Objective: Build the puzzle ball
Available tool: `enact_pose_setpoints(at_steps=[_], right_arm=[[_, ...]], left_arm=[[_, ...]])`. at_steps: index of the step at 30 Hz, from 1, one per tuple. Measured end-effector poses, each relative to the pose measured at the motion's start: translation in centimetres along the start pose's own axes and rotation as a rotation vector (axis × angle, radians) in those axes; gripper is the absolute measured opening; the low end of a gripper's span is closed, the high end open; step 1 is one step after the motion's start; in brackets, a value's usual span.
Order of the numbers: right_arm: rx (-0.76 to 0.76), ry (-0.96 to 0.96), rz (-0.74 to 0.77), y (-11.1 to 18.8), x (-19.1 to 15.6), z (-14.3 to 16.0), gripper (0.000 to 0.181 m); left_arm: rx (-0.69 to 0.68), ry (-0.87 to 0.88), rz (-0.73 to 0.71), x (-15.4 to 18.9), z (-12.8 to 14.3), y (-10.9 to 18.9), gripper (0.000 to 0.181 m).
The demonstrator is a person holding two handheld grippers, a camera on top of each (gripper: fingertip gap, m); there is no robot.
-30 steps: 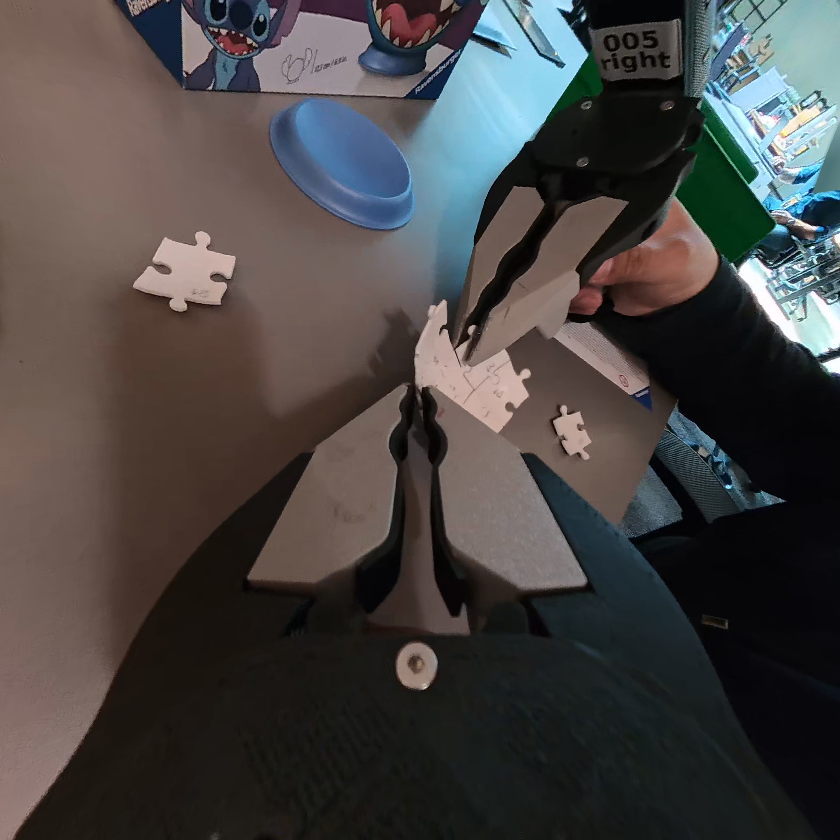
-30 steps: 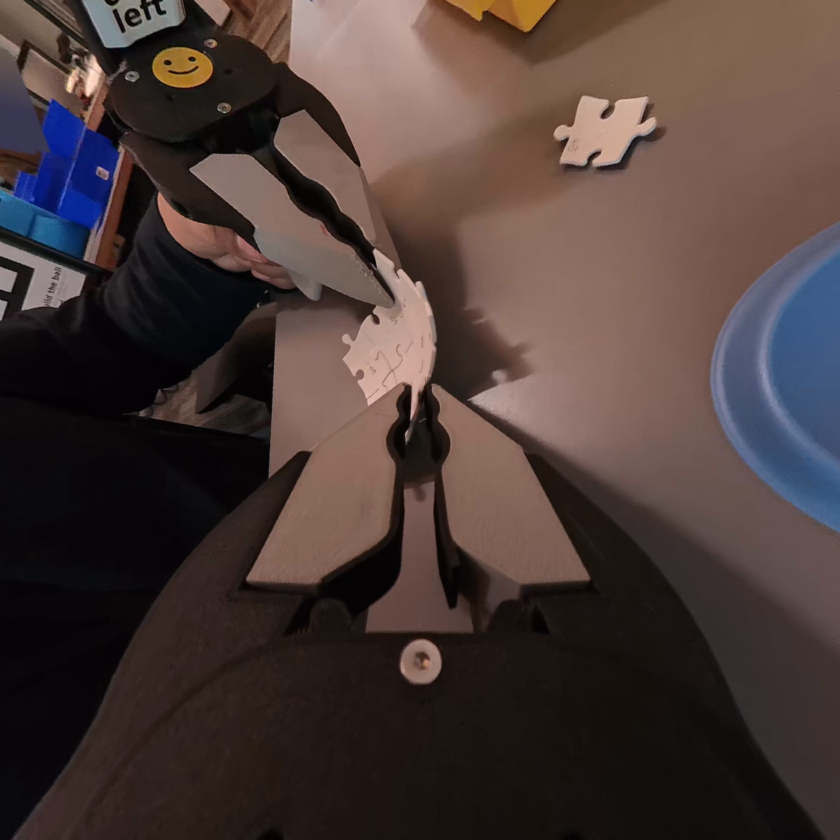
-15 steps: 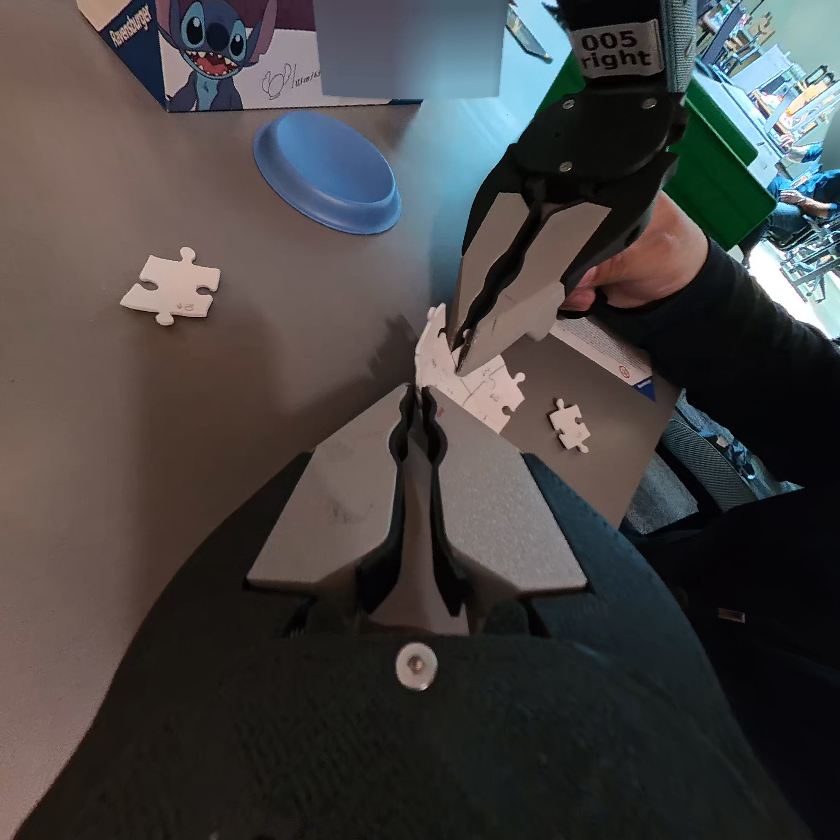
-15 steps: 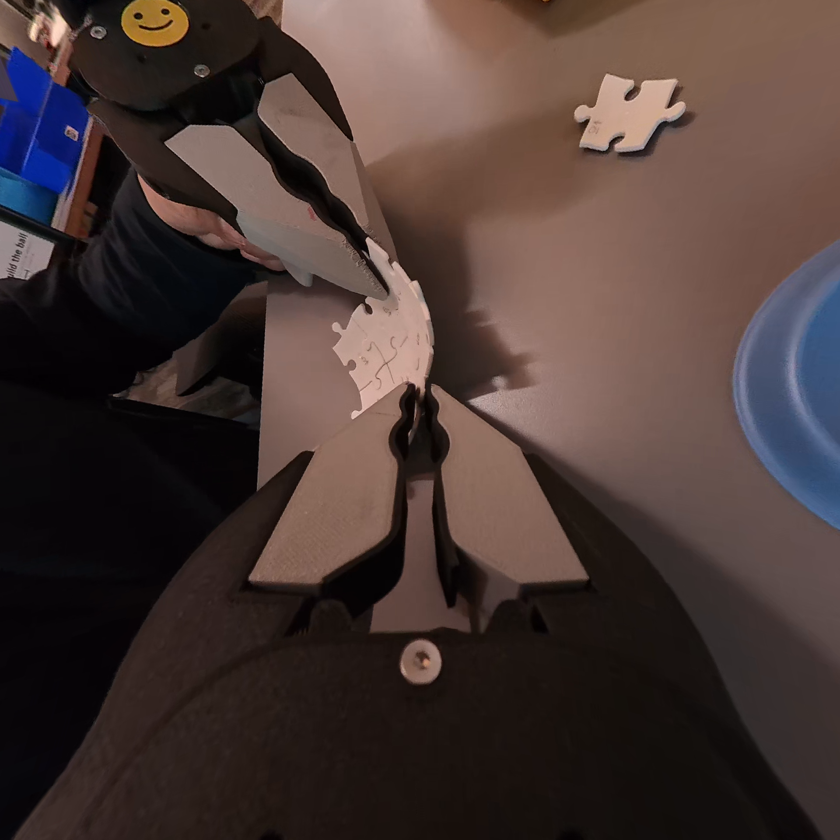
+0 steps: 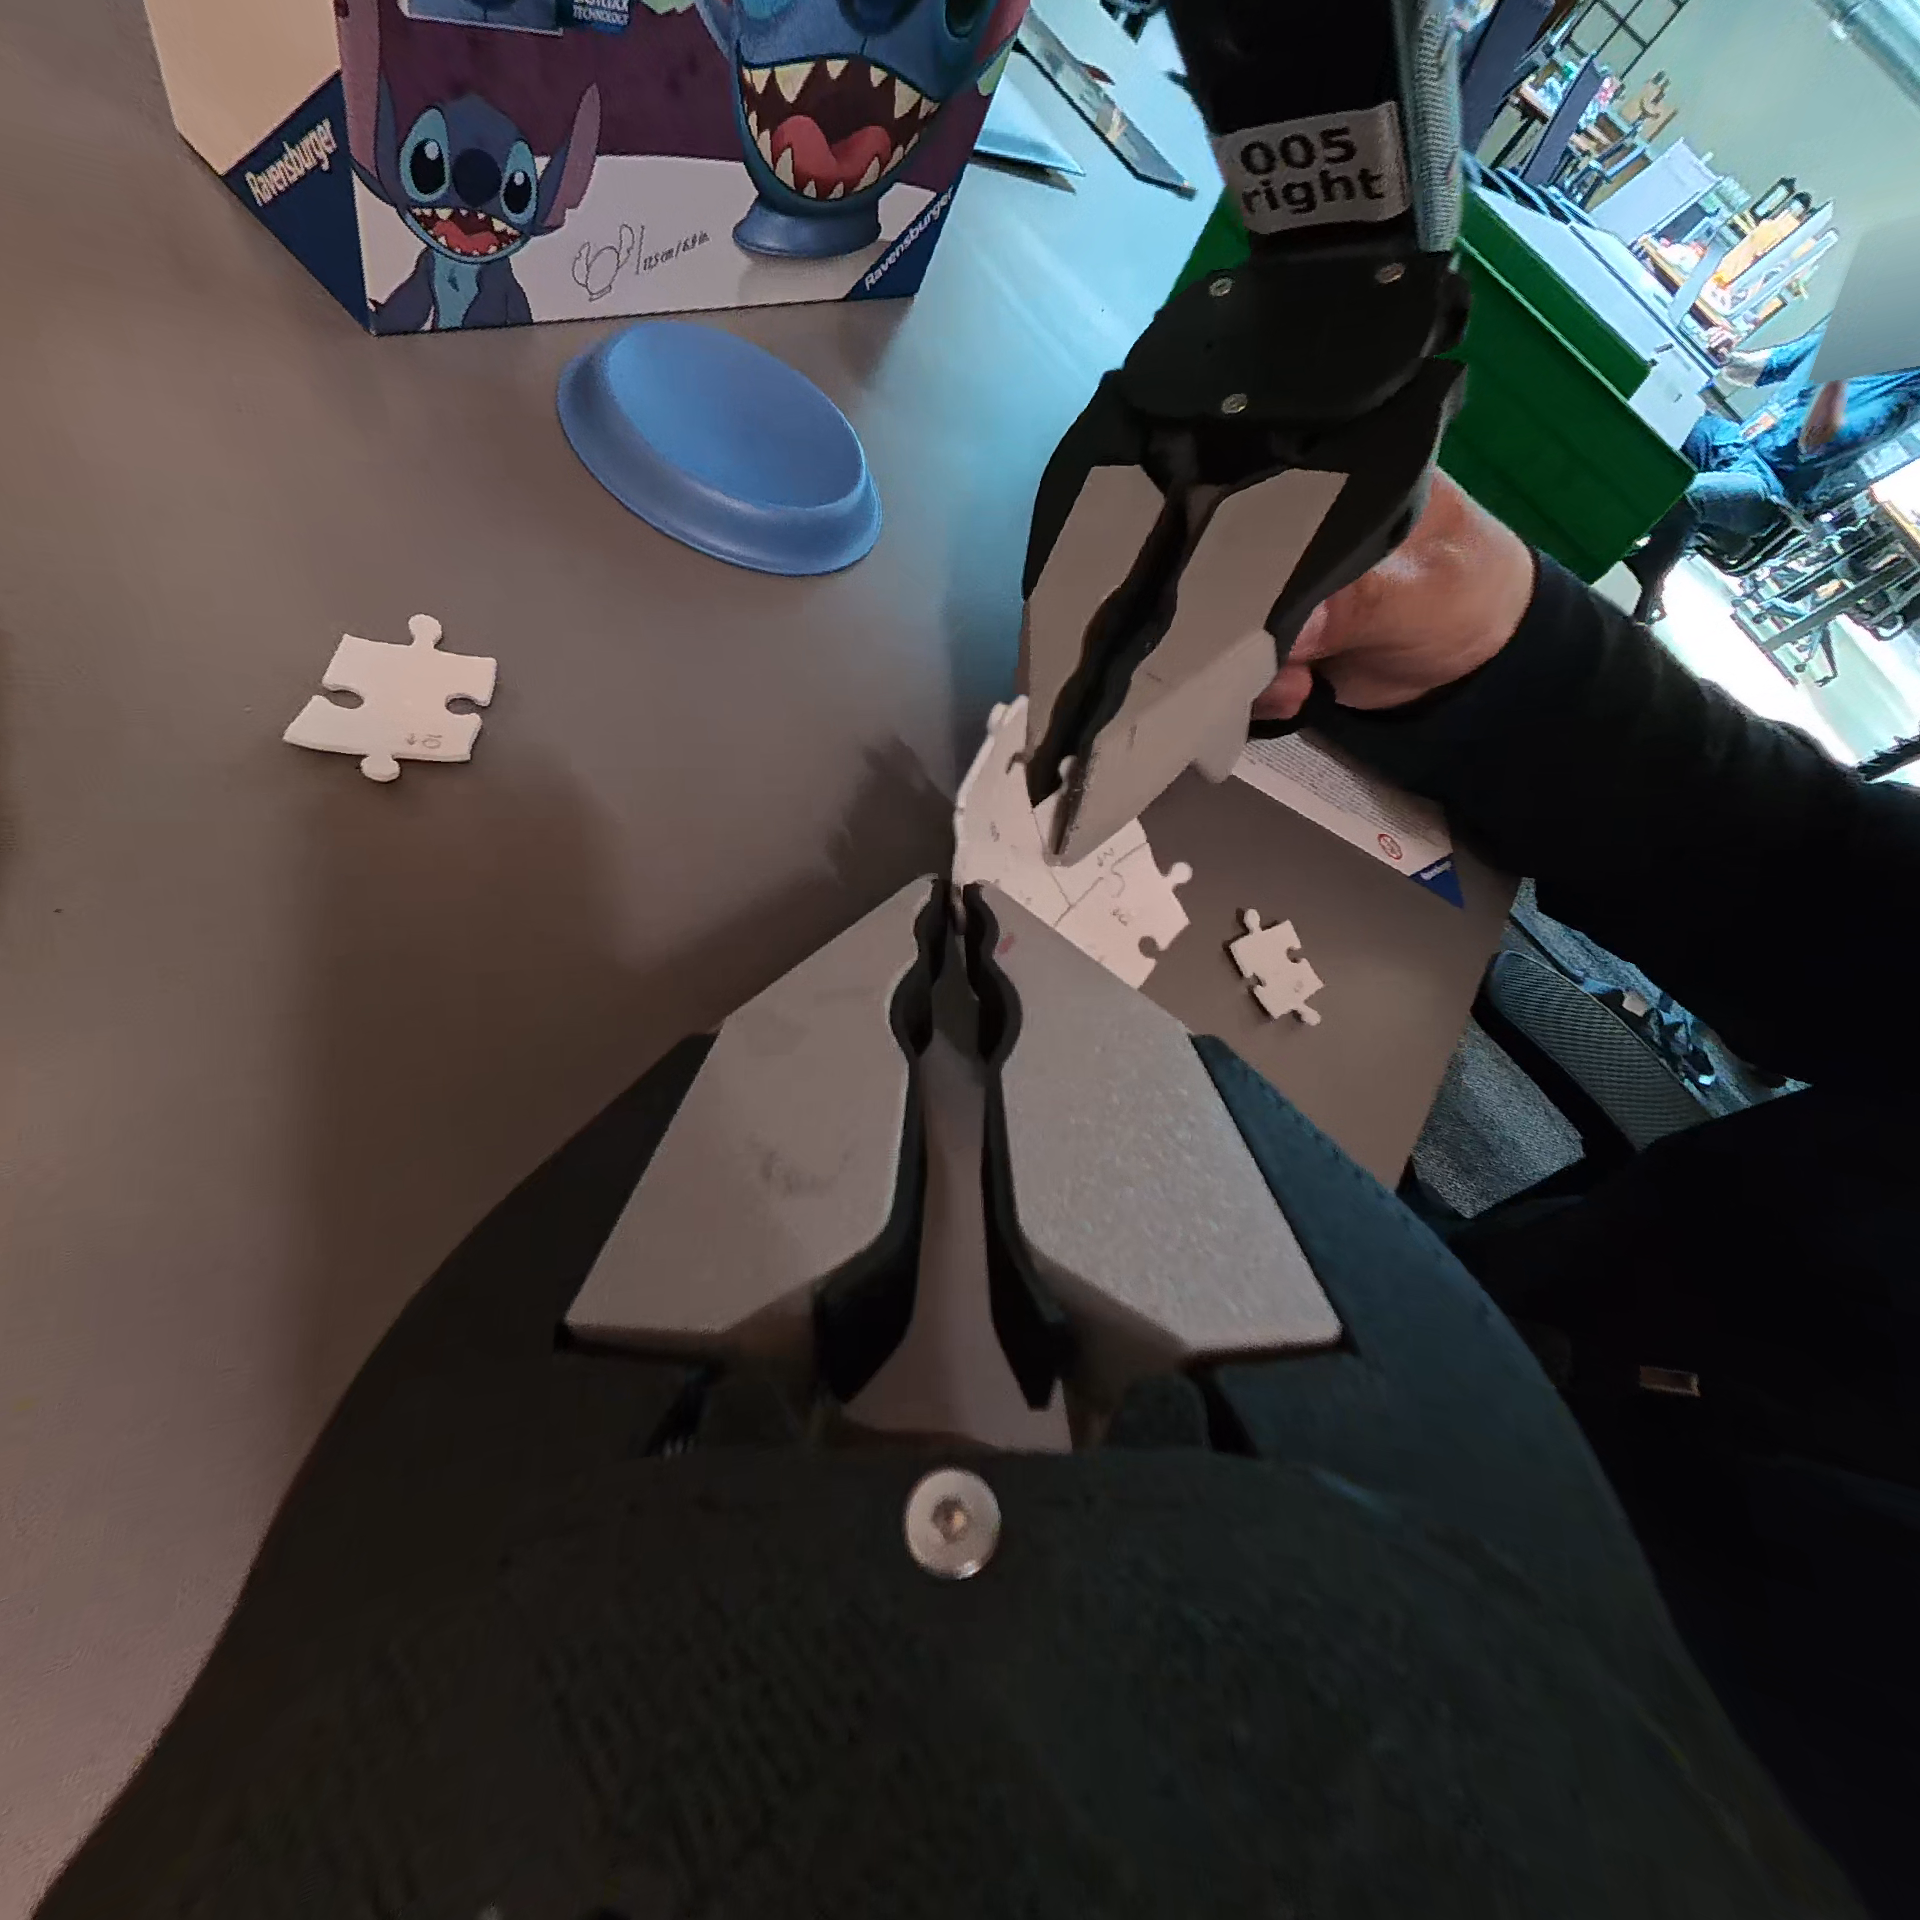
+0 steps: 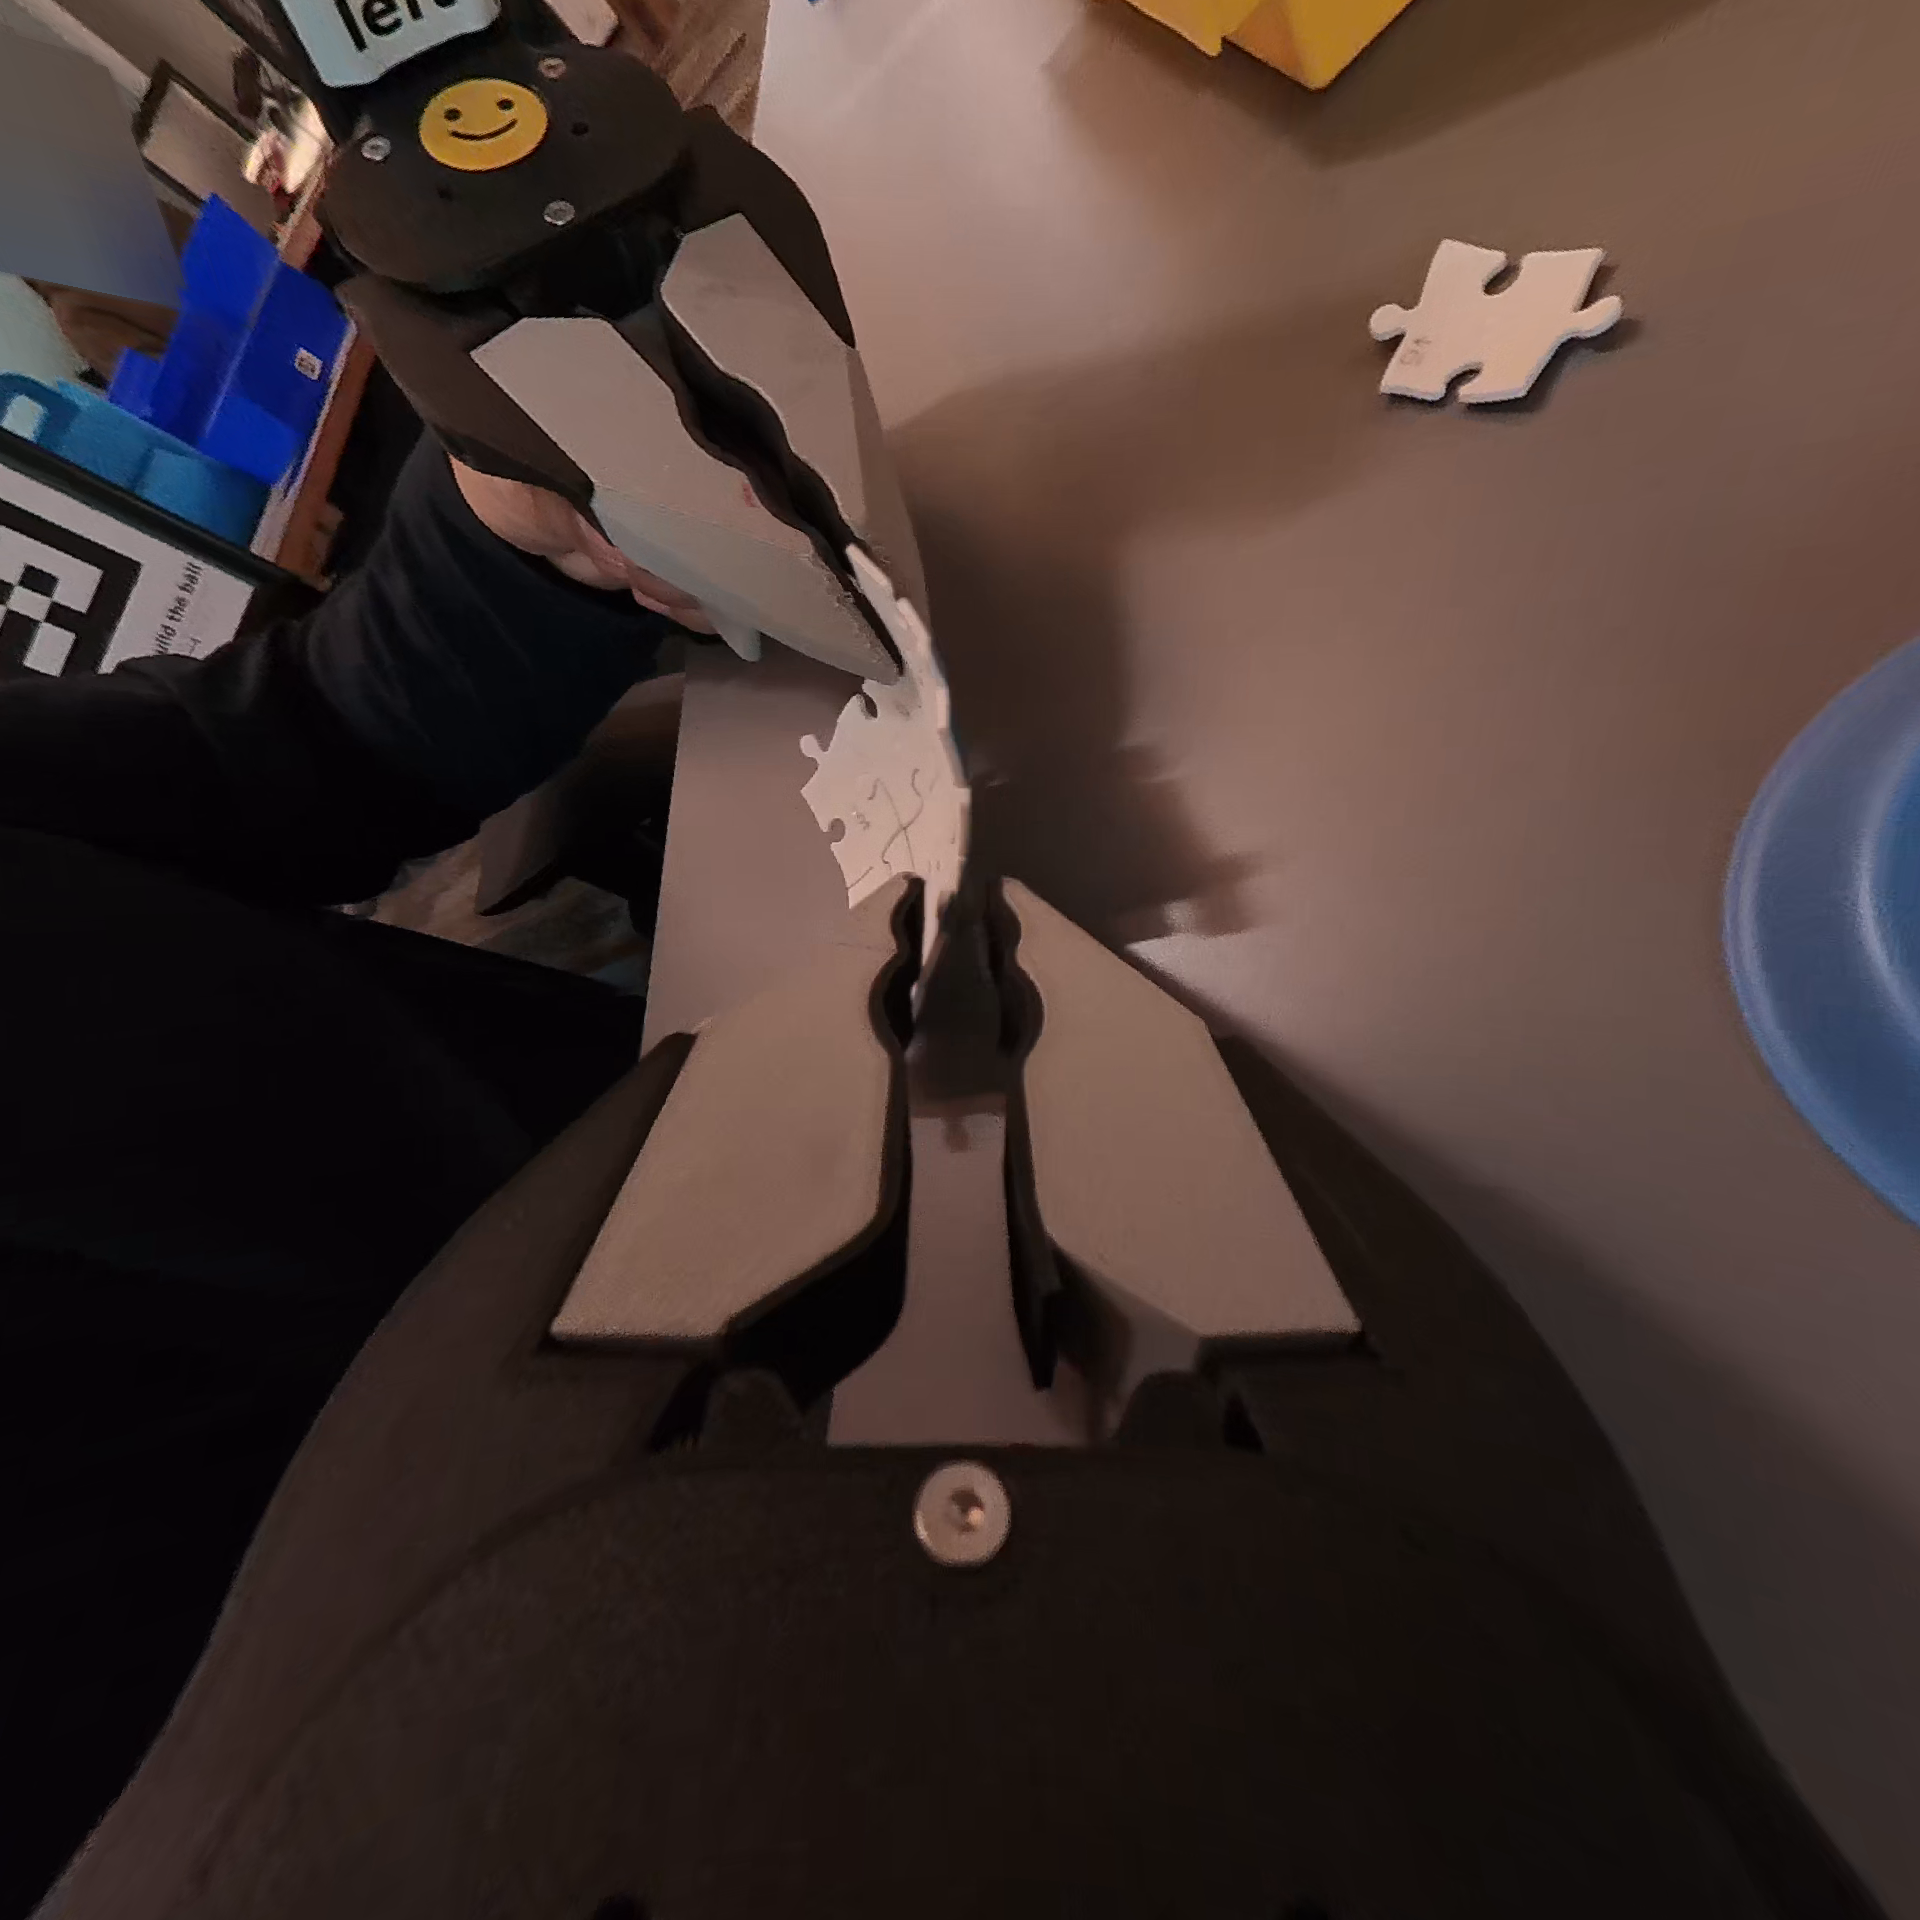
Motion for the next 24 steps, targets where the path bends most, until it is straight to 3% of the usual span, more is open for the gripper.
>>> enact_pose_setpoints(at_steps=[6, 14, 24], right_arm=[[-0.034, 0.046, -0.052, -0.17, -0.69, 0.41, 0.009], [-0.091, 0.108, 0.032, -0.45, -0.77, 0.52, 0.0], [-0.074, 0.071, 0.004, -0.43, -0.75, 0.52, 0.0]], left_arm=[[0.002, -0.011, 0.024, 0.26, 0.0, -0.03, 0.0], [-0.006, -0.016, 0.023, 0.42, 0.11, -0.11, 0.001], [0.007, -0.007, 0.052, 0.66, 0.11, 0.1, 0.002]])
Point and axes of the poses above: each gripper's, where its closed fingertips meet, y back along the fingers, z out of its underside, x = y × z across the jaws, the point moved 7 cm from there along y, back along the fingers, and after that the axes turned 5 degrees about y, right-handed, at the moved point
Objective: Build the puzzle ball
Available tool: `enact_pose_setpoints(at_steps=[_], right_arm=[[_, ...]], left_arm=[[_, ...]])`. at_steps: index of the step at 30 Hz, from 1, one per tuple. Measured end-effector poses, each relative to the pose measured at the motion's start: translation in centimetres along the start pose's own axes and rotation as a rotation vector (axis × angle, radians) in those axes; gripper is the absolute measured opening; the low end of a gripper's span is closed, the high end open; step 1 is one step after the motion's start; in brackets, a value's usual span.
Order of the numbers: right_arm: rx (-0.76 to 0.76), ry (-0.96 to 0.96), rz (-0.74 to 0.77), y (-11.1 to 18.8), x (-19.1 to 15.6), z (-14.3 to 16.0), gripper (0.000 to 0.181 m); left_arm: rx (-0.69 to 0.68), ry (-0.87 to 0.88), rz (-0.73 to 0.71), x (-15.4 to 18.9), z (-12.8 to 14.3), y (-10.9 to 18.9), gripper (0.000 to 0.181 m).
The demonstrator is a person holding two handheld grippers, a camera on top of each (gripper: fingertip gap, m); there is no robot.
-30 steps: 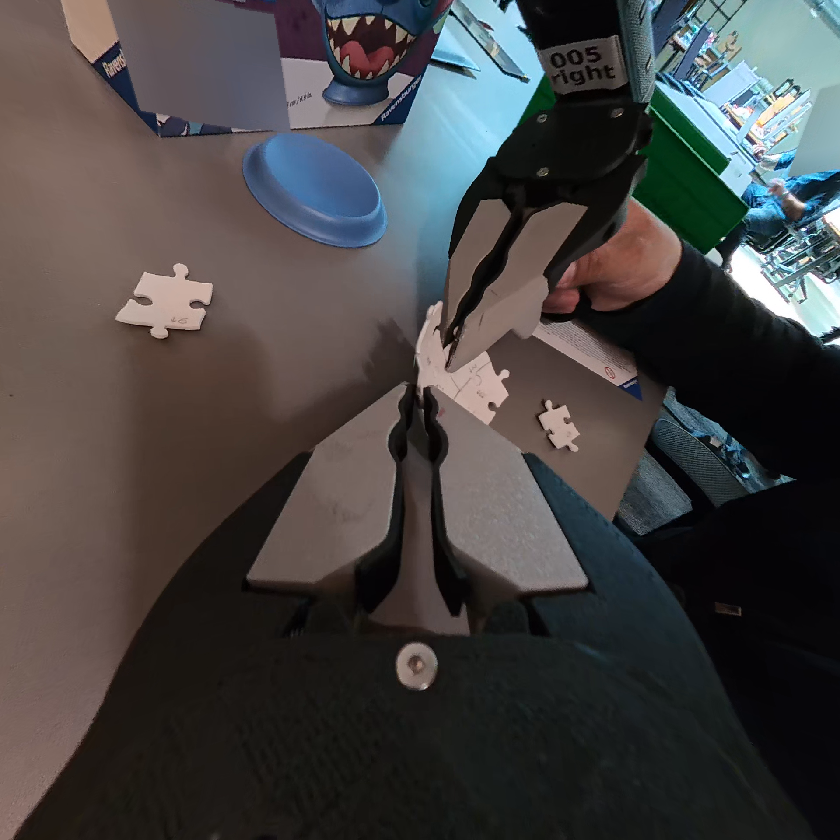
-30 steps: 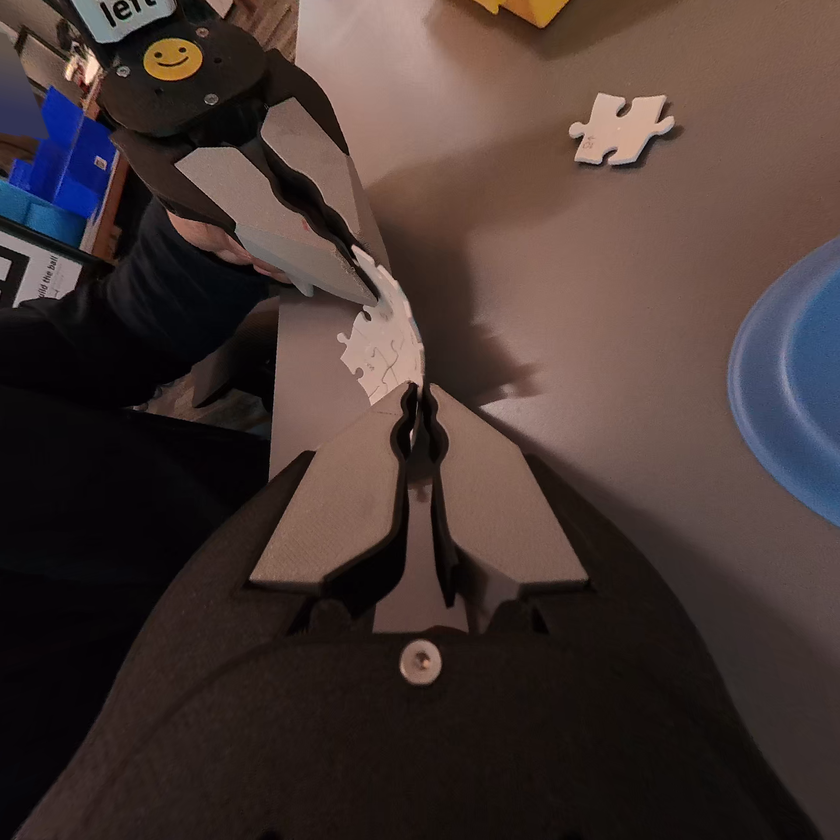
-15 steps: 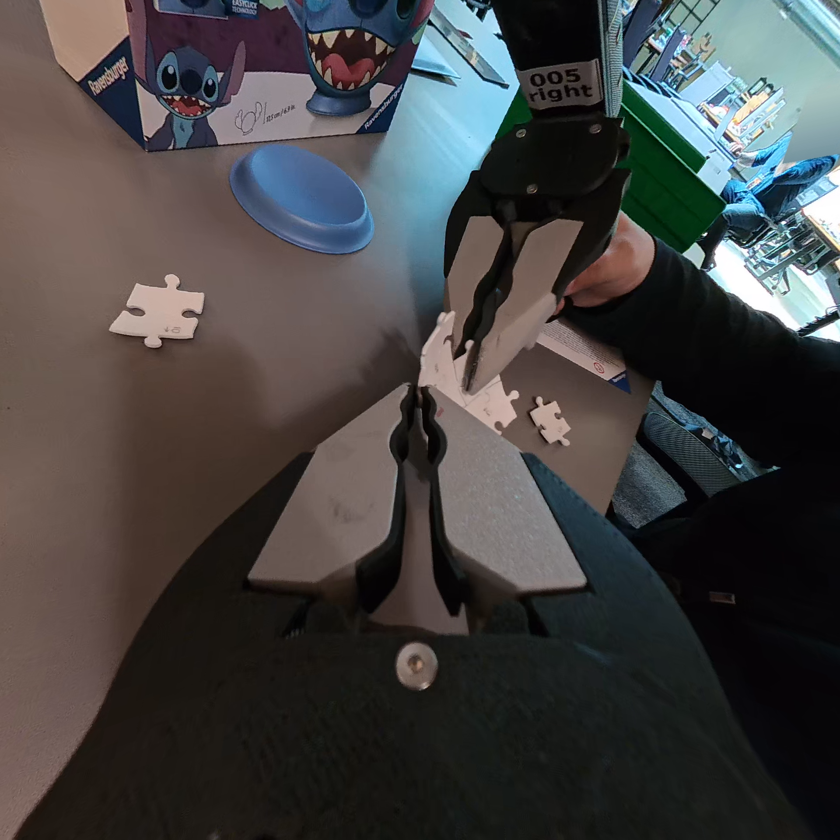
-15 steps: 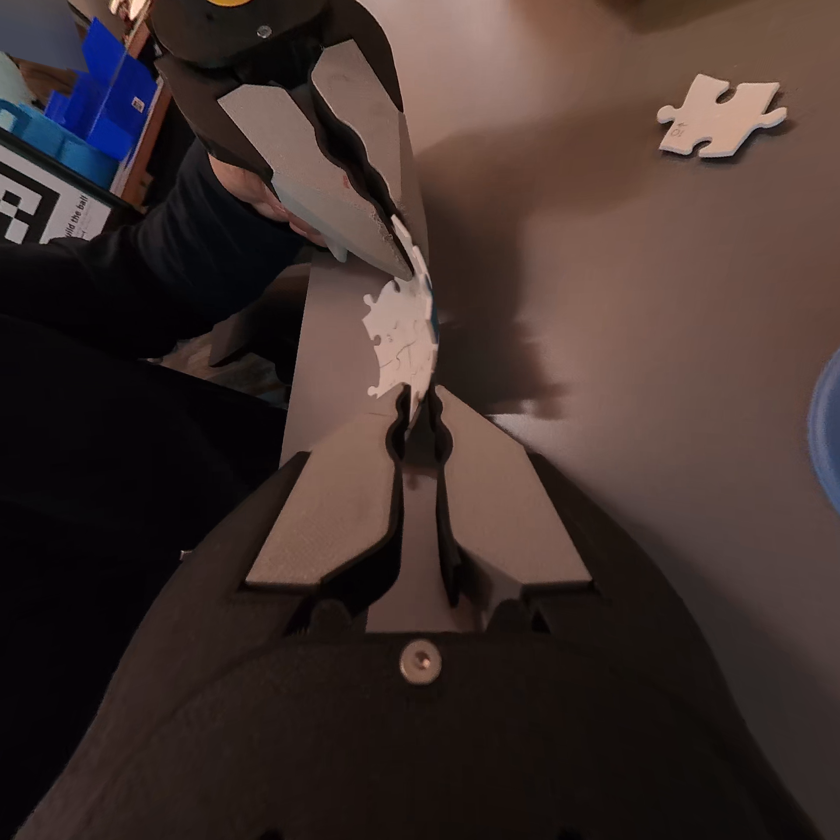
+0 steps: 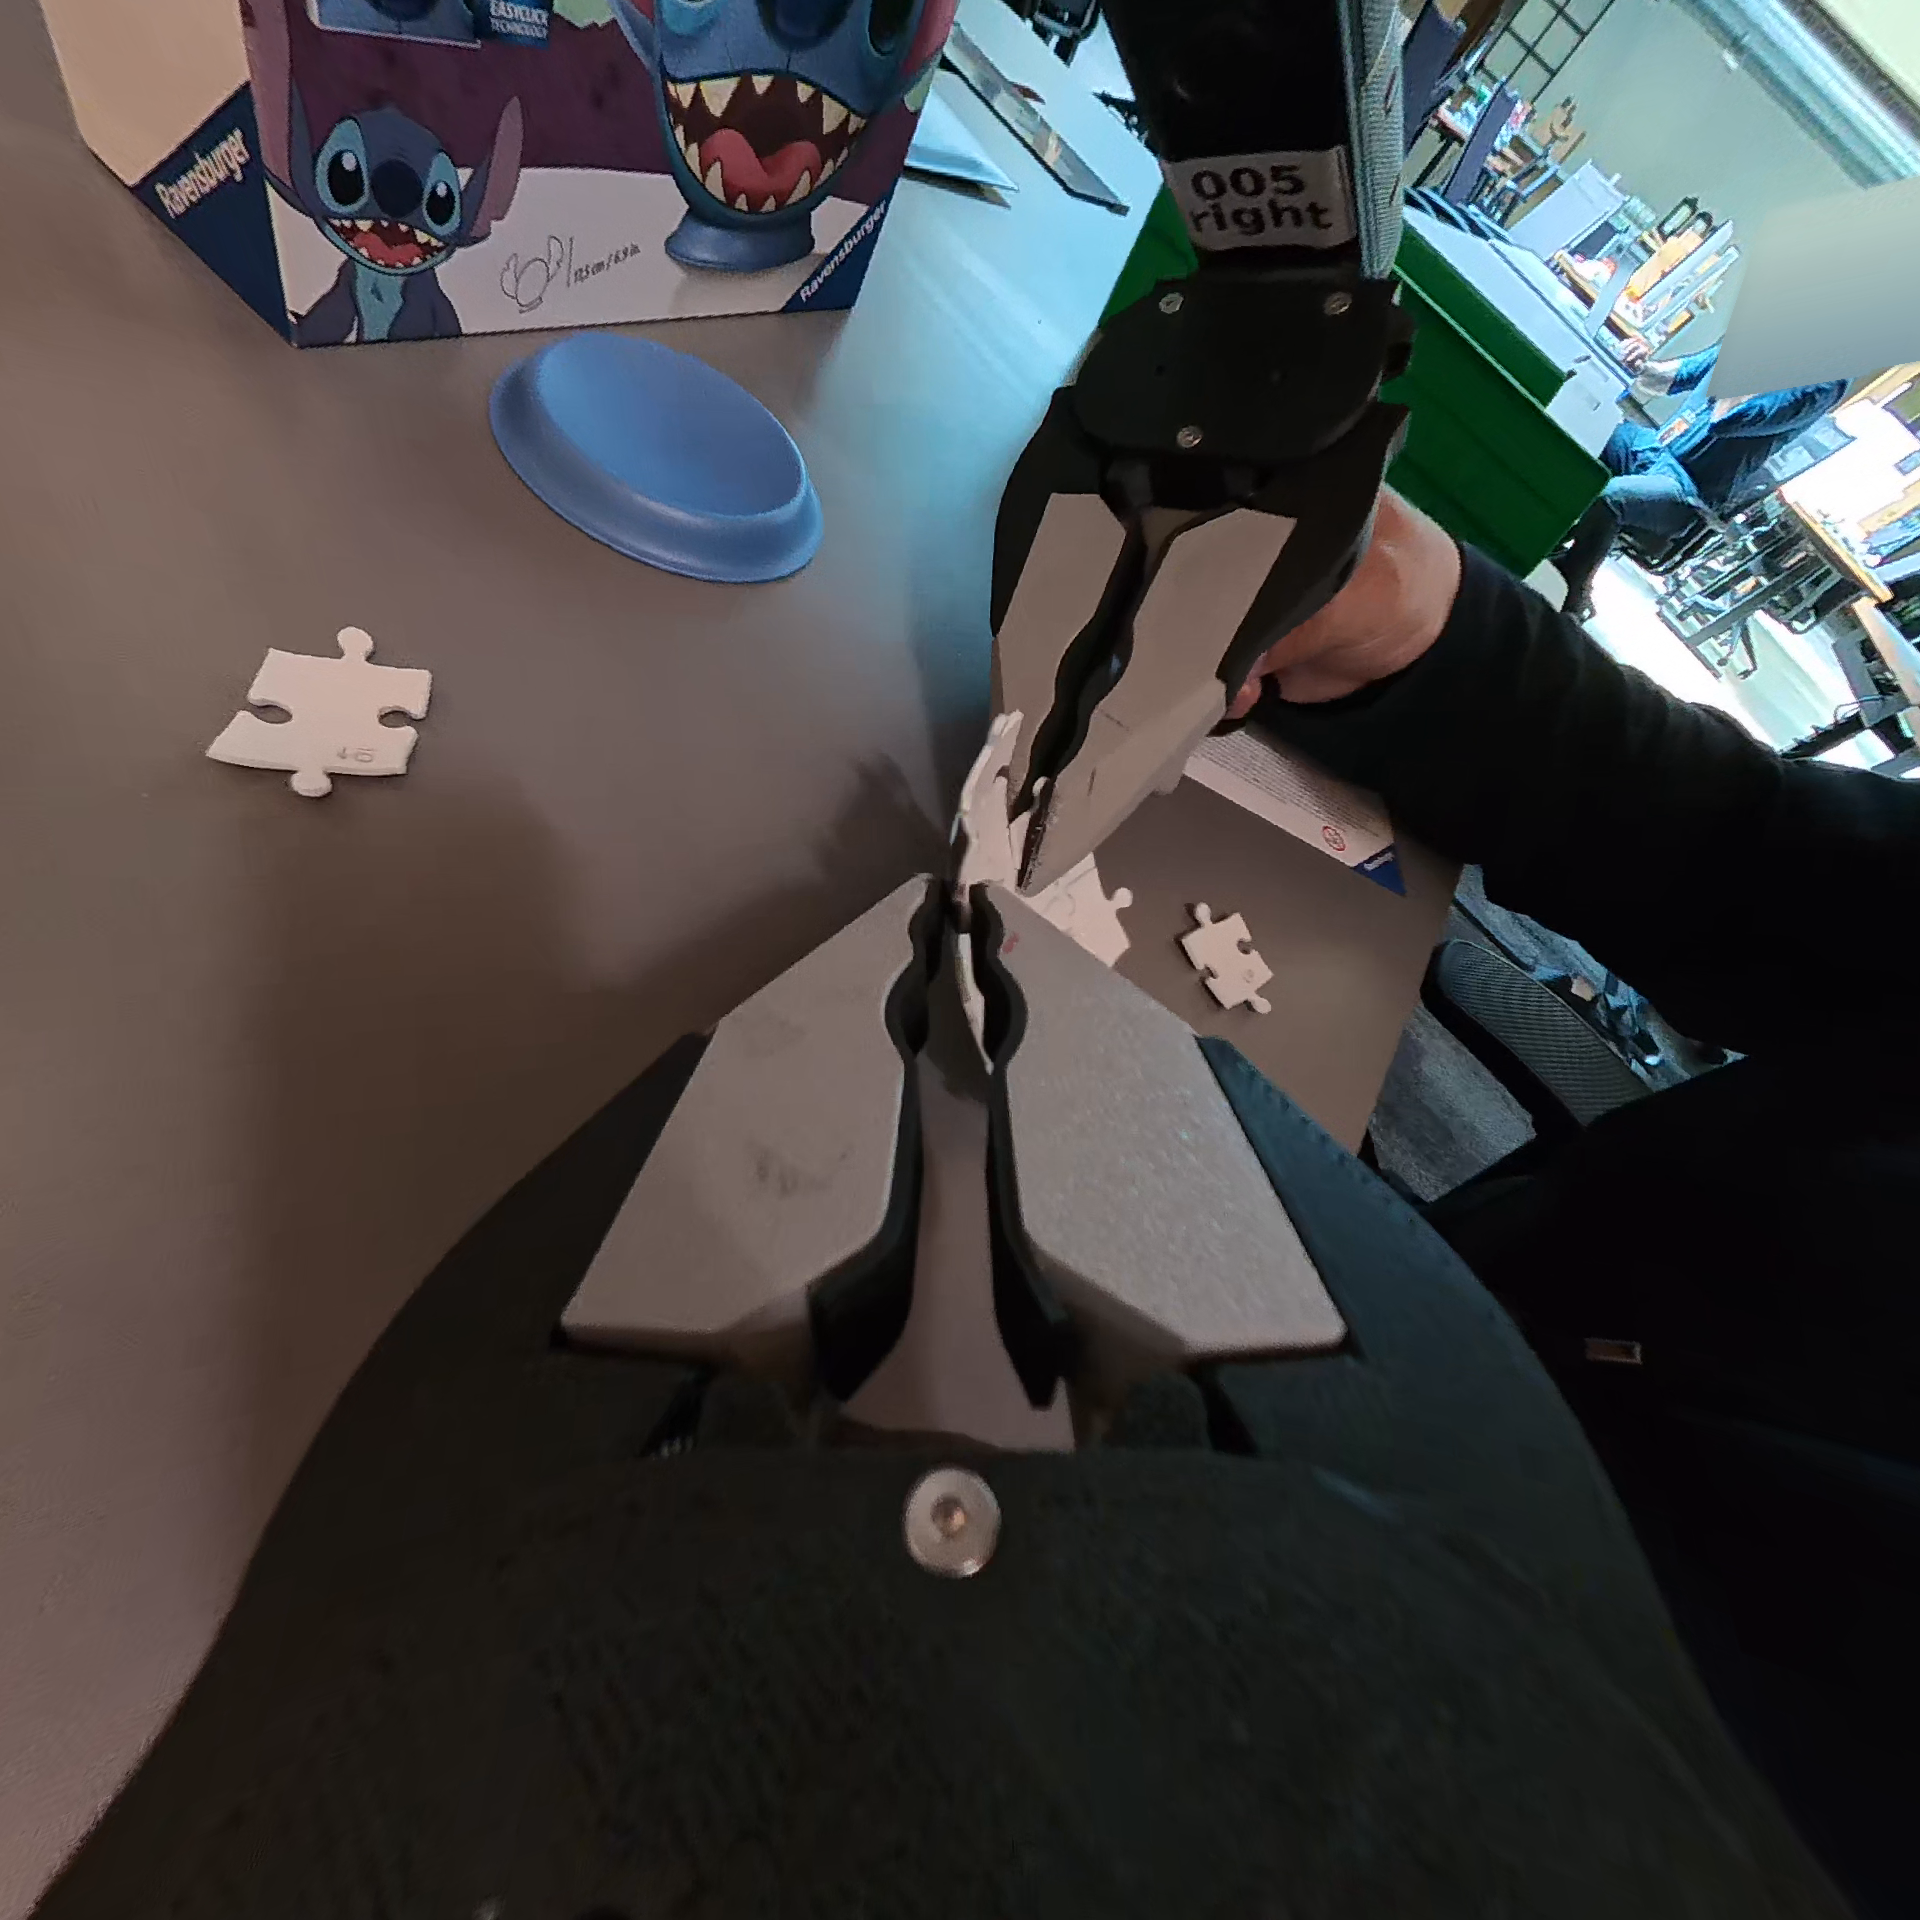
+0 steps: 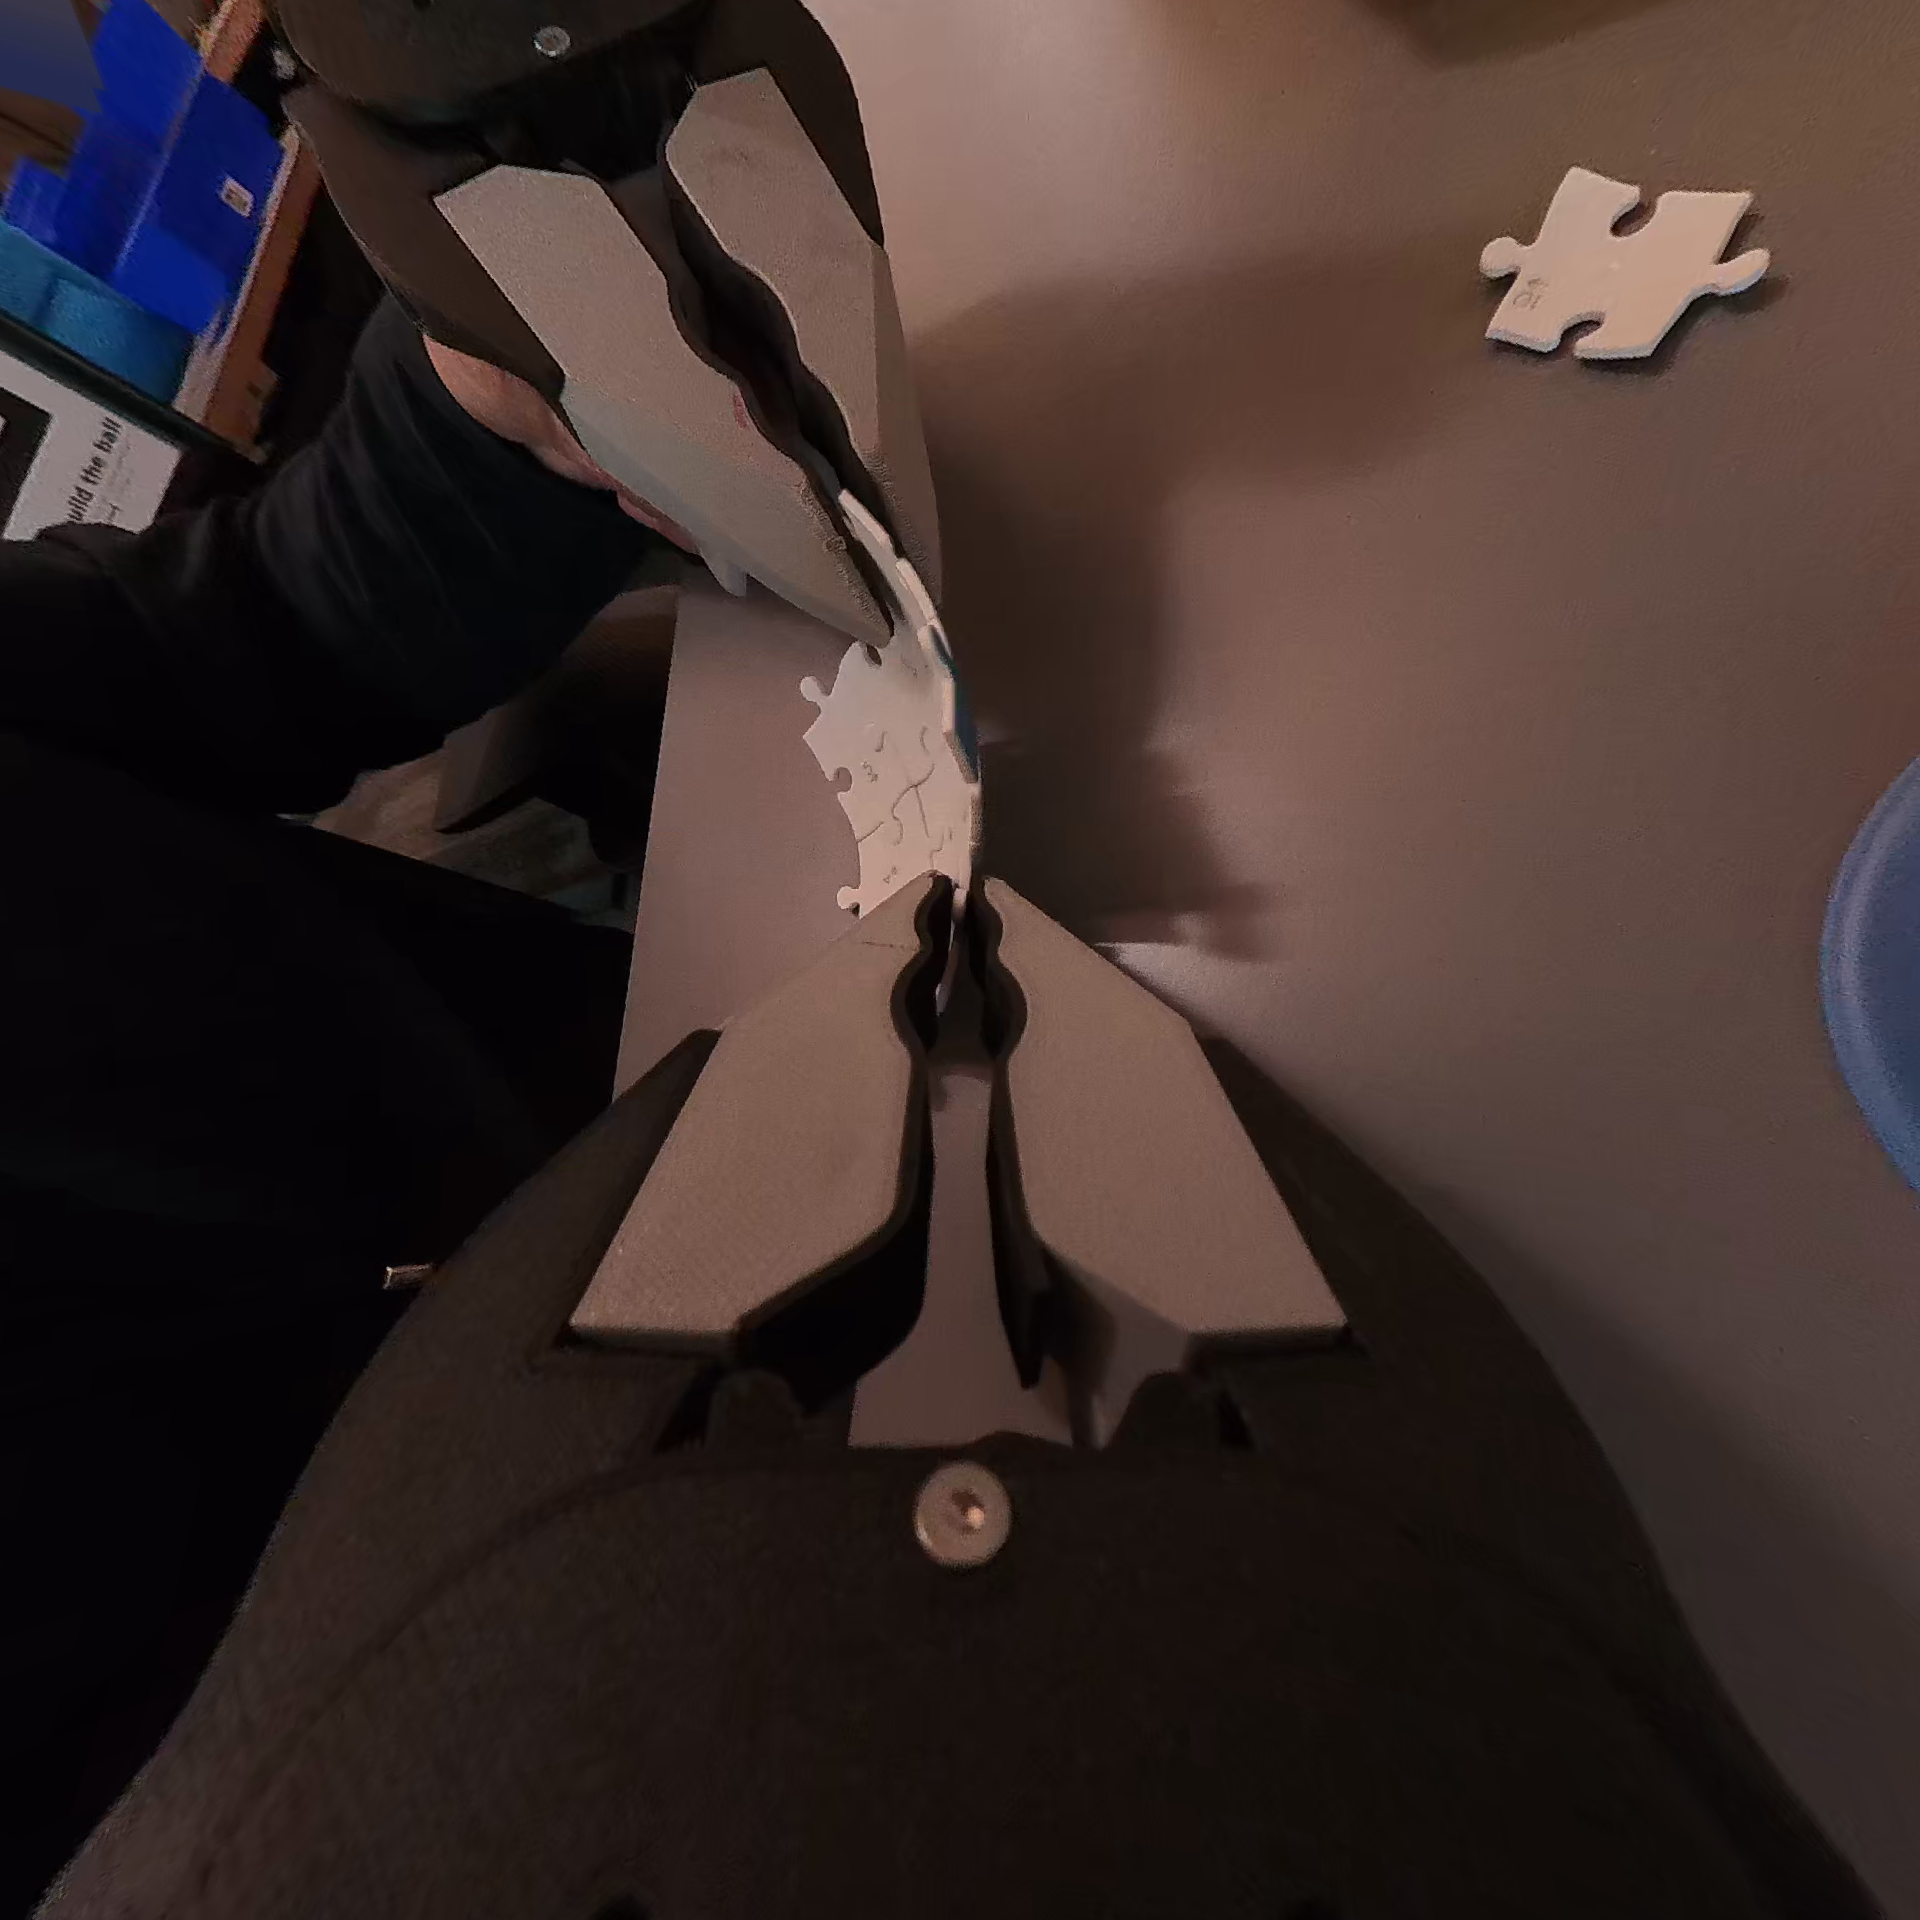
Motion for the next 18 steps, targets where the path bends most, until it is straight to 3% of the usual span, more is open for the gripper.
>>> enact_pose_setpoints(at_steps=[8, 11, 18], right_arm=[[0.006, -0.037, -0.022, -0.2, 0.3, 0.1, 0.0], [-0.003, -0.045, 0.021, -0.1, 0.6, 0.2, 0.019], [0.054, 0.021, 0.144, 2.0, 0.7, -0.5, 0.035]], left_arm=[[-0.02, 0.0, -0.011, -0.1, 0.2, 0.0, 0.002], [-0.036, 0.003, -0.018, -0.1, 0.3, -0.2, 0.002], [-0.051, -0.01, -0.068, -0.3, 0.3, -0.6, 0.003]])
Point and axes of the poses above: each gripper's, where its closed fingertips meet, y back along the fingers, z out of its underside, x = y × z across the jaws, the point moved 7 cm from there along y, back along the fingers, and after that the axes turned 5 degrees about y, right-handed, at the moved point
